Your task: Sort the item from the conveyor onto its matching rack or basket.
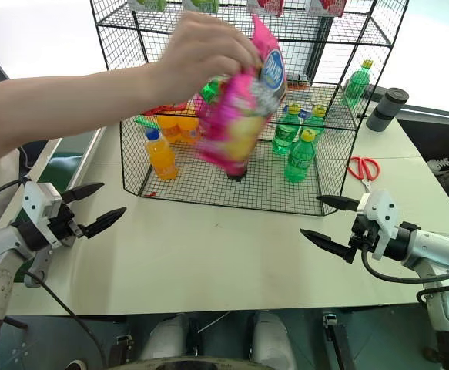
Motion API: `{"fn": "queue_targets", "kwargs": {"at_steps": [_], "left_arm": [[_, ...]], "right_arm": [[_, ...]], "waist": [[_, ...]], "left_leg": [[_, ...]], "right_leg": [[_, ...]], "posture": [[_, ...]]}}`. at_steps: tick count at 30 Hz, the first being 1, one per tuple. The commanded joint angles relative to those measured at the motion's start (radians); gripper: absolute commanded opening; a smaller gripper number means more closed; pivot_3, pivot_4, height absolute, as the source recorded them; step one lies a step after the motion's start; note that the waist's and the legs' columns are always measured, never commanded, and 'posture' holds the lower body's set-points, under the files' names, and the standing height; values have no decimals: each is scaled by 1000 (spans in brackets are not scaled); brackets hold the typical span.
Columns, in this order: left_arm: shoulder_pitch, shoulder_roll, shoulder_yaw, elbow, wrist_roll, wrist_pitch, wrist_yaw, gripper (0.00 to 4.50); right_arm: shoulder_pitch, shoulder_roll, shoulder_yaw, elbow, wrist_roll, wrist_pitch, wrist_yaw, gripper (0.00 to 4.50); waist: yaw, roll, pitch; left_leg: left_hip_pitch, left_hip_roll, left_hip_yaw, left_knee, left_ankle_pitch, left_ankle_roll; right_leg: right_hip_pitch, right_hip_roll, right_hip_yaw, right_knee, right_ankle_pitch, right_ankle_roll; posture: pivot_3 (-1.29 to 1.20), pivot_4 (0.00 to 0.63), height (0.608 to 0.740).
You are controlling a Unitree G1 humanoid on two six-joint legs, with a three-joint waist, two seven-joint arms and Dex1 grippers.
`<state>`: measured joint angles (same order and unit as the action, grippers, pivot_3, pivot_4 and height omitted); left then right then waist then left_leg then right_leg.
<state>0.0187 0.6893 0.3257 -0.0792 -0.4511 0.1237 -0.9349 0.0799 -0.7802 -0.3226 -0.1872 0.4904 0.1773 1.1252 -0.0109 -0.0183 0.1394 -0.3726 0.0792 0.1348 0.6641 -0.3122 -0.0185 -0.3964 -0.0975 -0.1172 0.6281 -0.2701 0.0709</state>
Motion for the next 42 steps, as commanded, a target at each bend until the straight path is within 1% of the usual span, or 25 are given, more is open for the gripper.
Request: {"fn": "queue_targets", "kwargs": {"at_steps": [1, 9, 15, 17, 20, 24, 27, 30, 35, 37, 42], "left_arm": [[-35, -2, -11, -1, 4, -19, -1, 4500], [-51, 12, -26, 20, -26, 18, -50, 4500], [-34, -3, -19, 5, -47, 9, -76, 4500], [-31, -5, -22, 13, -29, -14, -72, 4500], [-47, -6, -22, 33, -21, -32, -65, 4500], [-61, 6, -32, 43, -36, -22, -98, 4500], [-77, 7, -25, 66, -30, -50, -117, 4500], [-108, 3, -20, 111, 9, -94, -90, 4500], [-118, 4, -18, 131, 10, -107, -90, 4500], [-118, 1, -16, 135, 23, -135, -82, 4500], [-81, 6, -10, 107, 16, -123, -71, 4500]], "right_arm": [[-9, -5, -5, -6, -3, -23, -3, 4460], [-9, -3, -2, -12, -4, -25, -6, 4460], [-20, -5, 8, -18, -2, -22, -9, 4460], [-26, -9, 9, -10, -4, -25, -10, 4460], [-26, -10, 11, -9, -7, -30, -11, 4460], [-26, -3, 26, -18, -16, -39, -15, 4460], [-45, 3, 40, -11, -23, -45, -24, 4460], [-66, 9, 58, 3, -29, -51, -27, 4460], [-92, 20, 76, 24, -42, -73, -32, 4460], [-100, 22, 81, 33, -45, -78, -34, 4460], [-108, 25, 98, 28, -44, -73, -33, 4460]], "waist": [[0, 0, 0], [-2, 0, 0], [0, 0, 0], [-1, 0, 0], [0, 0, 0], [0, 0, 0], [0, 0, 0], [-2, 0, 0], [-1, 0, 0], [-1, 0, 0], [-2, 0, 0]], "left_leg": [[0, 0, 0, 0, 0, 0], [0, 0, 0, 0, 0, 0], [0, 0, 0, 0, 0, 0], [0, 0, 0, 0, 0, 0], [0, 0, 0, 0, 0, 0], [0, 0, 0, 0, 0, 0], [0, 0, 0, 0, 0, 0], [0, 0, 0, 0, 1, -1], [0, 0, 0, 0, 1, -1], [0, 0, 0, 0, 1, -1], [0, 0, 0, 0, 1, -1]], "right_leg": [[0, 0, 0, 0, 0, 0], [0, 0, 0, 0, 0, 0], [0, 0, 0, 0, 0, 0], [0, 0, 0, 0, 0, 0], [0, 0, 0, 0, 0, 0], [0, 0, 0, 0, 0, 0], [0, 0, 0, 0, 0, 0], [0, 0, 0, 1, 0, 0], [0, 0, 0, 1, 0, 0], [0, 0, 0, 1, 0, 0], [0, 0, 0, 1, 0, 0]], "posture": [[0, 150, 726], [0, 150, 726], [0, 150, 726], [0, 150, 726], [0, 150, 726], [0, 150, 726], [0, 150, 726], [0, 150, 726], [0, 150, 726], [0, 150, 726], [0, 150, 726]]}}
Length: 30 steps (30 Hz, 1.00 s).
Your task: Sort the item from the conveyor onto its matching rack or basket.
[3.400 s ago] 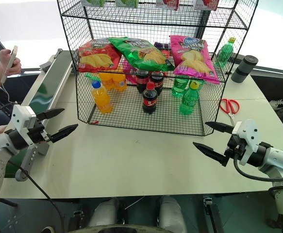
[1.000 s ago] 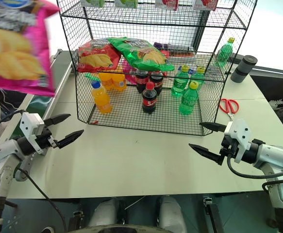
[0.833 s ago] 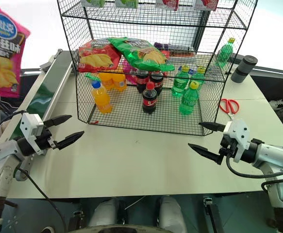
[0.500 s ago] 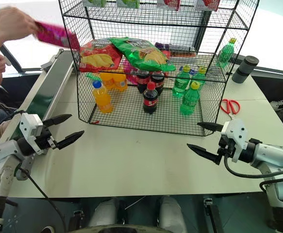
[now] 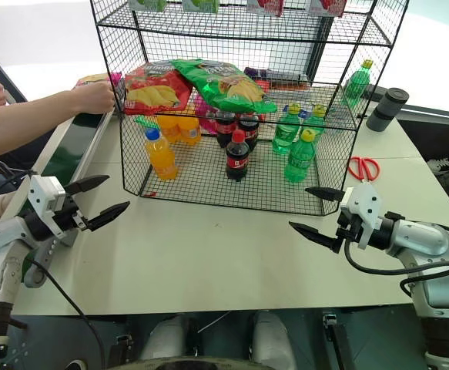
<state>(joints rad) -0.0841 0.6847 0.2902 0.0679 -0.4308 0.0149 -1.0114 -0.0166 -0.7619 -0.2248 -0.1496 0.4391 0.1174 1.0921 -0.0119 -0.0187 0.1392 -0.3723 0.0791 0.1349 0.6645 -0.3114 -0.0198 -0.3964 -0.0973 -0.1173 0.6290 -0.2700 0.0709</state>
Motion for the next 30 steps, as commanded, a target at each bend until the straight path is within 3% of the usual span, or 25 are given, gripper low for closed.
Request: {"fn": "queue_targets", "kwargs": {"at_steps": [1, 30], "left_arm": [[32, 14, 27, -47, -6, -14, 3, 4500], [76, 9, 34, -95, -13, -10, 33, 4500]], "right_arm": [[-11, 4, 2, -12, 10, -11, 2, 4460], [-76, 8, 52, 34, 5, -19, 31, 4460]], "waist": [[-1, 0, 0], [0, 0, 0]], "left_leg": [[0, 0, 0, 0, 0, 0], [0, 0, 0, 0, 0, 0]], "right_leg": [[0, 0, 0, 0, 0, 0], [0, 0, 0, 0, 0, 0]], "posture": [[0, 150, 726], [0, 150, 726]]}}
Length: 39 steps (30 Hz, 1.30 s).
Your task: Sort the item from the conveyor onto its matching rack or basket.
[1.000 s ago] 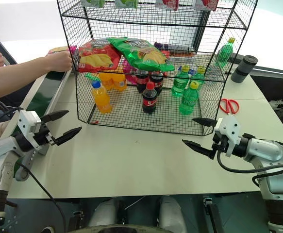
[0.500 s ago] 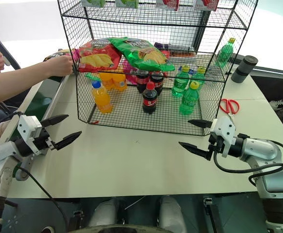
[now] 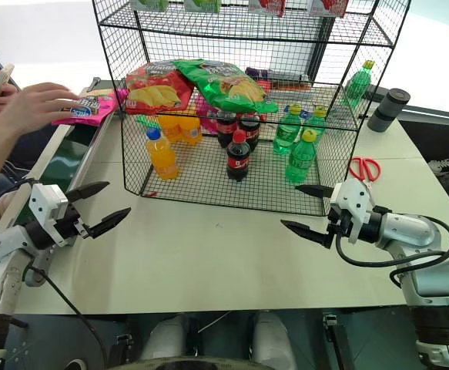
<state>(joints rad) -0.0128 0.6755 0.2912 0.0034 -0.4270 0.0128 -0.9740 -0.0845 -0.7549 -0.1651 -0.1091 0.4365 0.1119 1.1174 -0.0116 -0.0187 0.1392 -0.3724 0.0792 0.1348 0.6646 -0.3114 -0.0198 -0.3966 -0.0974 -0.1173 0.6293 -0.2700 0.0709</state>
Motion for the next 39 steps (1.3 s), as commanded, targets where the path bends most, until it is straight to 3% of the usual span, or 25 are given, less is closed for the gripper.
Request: {"fn": "queue_targets", "kwargs": {"at_steps": [1, 4, 9, 17, 27, 31, 39], "left_arm": [[10, 20, 37, -34, -22, -8, -9, 4500], [36, 35, 61, -47, -29, -1, -14, 4500], [114, 62, 140, -59, 48, -135, 18, 4500], [319, 95, 328, -27, 348, -484, 187, 4500], [466, 126, 450, 119, 666, -761, 479, 4500], [490, 162, 446, 188, 766, -798, 580, 4500], [494, 194, 426, 214, 792, -757, 660, 4500]], "right_arm": [[-10, 3, -5, -8, 10, -9, 5, 4460], [-17, 11, 9, -29, 49, 43, 17, 4460], [-66, 84, 66, -68, 124, 126, 7, 4460], [-199, 226, 218, -32, 95, 143, 18, 4460], [-252, 279, 312, -2, 49, 93, 75, 4460], [-260, 285, 312, 10, 41, 90, 74, 4460], [-247, 266, 302, -8, 43, 97, 73, 4460]], "waist": [[-1, 0, 0], [-2, 0, 0], [-5, 0, 0], [-4, 0, 0], [-3, -1, -1], [-3, -1, -1], [-5, -1, -1]], "left_leg": [[0, 0, 0, 0, 0, 0], [0, 0, 0, 0, 0, 0], [0, 2, 0, 0, 0, 0], [-1, 3, 1, 0, 0, 1], [-1, 3, 2, 0, -1, 2], [-1, 3, 2, 0, -1, 2], [-1, 4, 4, 0, -2, 3]], "right_leg": [[0, 0, 0, 0, 0, 0], [0, 0, 0, 0, 0, 0], [-1, 0, 0, 0, 0, 0], [-3, -1, 0, 0, 0, -1], [-8, -2, 0, 0, 0, -1], [-9, -2, 0, 1, 0, -1], [-10, -3, -1, 1, 0, -1]], "posture": [[0, 150, 726], [0, 150, 726], [0, 150, 726], [0, 150, 726], [0, 150, 726], [0, 150, 726], [0, 150, 726]]}}
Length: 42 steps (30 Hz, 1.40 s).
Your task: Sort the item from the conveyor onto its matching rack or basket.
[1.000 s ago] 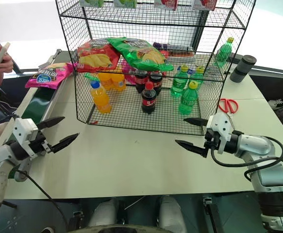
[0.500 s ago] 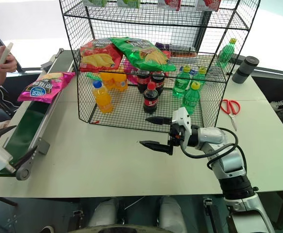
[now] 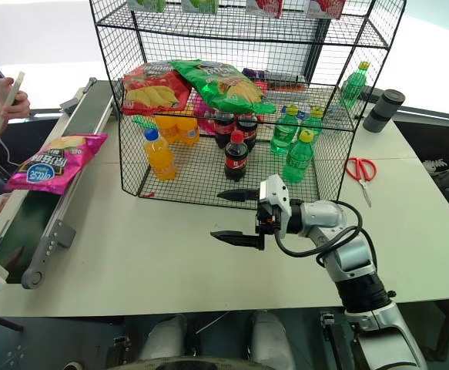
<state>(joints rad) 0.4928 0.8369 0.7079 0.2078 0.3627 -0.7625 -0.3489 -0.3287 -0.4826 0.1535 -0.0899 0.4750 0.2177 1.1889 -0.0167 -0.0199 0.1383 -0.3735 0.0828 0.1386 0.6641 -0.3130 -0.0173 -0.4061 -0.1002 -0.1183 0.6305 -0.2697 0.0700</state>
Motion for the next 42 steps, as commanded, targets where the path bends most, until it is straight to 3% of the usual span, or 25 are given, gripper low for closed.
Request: {"fn": "queue_targets", "kwargs": {"at_steps": [1, 12, 26, 30, 36, 42], "left_arm": [[-18, 39, -2, 12, 9, 23, 40, 4500], [-56, 79, -118, 57, -8, 62, 39, 4500], [-96, 92, -170, 33, -66, 115, -4, 4500], [-104, 98, -200, 46, -112, 110, -48, 3253], [-127, 101, -212, 51, -142, 125, -65, 155], [-181, 75, -177, -1, -314, 193, -108, 23]], "right_arm": [[-2, -7, -17, -29, 5, -8, 0, 4460], [8, -14, -24, -42, -14, -18, -26, 4460], [35, -23, -30, -49, -42, -46, -49, 4460], [33, -27, -38, -44, -47, -53, -56, 4500], [37, -28, -42, -39, -55, -63, -62, 4500], [40, -30, -38, -35, -62, -74, -66, 4500]], "waist": [[0, 0, 0], [-2, 0, 0], [0, 0, 0], [0, 0, 0], [0, 0, 0], [2, 0, 0]], "left_leg": [[0, 0, 0, 0, 0, 0], [0, 0, 2, 0, 0, 0], [0, 0, 2, 0, 0, 0], [0, 0, 2, 0, 0, 0], [0, 0, 2, 0, 0, 0], [0, 0, 2, 0, 0, 0]], "right_leg": [[0, 0, 0, 0, 0, 0], [-1, -1, -1, 1, 0, 0], [-1, -1, -1, 1, 0, 0], [-1, -1, -1, 1, 0, 0], [-1, -1, -1, 1, 0, 0], [0, -1, -1, 1, 0, 0]], "posture": [[0, 150, 726], [0, 150, 726], [0, 150, 726], [0, 150, 726], [0, 150, 726], [0, 150, 726]]}}
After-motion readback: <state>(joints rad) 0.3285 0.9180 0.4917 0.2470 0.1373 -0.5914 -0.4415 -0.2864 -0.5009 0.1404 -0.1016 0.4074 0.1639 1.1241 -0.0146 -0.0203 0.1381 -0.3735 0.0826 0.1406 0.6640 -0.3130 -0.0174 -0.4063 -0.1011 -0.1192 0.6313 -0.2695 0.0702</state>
